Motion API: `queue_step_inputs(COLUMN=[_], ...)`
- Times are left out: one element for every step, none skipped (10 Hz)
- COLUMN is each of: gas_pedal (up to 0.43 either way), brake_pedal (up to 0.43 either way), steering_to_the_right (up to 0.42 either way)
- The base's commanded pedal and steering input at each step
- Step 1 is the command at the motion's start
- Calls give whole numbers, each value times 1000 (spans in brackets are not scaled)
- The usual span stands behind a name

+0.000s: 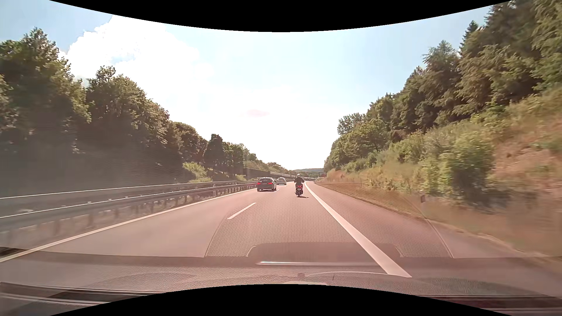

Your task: Follow the waypoints while adhering to traffic rules and regulations

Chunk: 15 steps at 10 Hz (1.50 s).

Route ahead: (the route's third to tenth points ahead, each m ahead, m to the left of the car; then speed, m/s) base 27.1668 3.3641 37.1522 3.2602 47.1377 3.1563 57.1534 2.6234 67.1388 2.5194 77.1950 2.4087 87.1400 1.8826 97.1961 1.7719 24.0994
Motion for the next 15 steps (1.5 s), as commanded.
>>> queue_step_inputs(gas_pedal=[260,260,260,260,260,260,260,260,260,260,260,260,260,260,260], brake_pedal=[12,12,12,12,12,12,12,12,12,12,12,12,12,12,12], steering_to_the_right=[2,1,1,1,1,1,1,1,2,2,2,3,3,2,3])
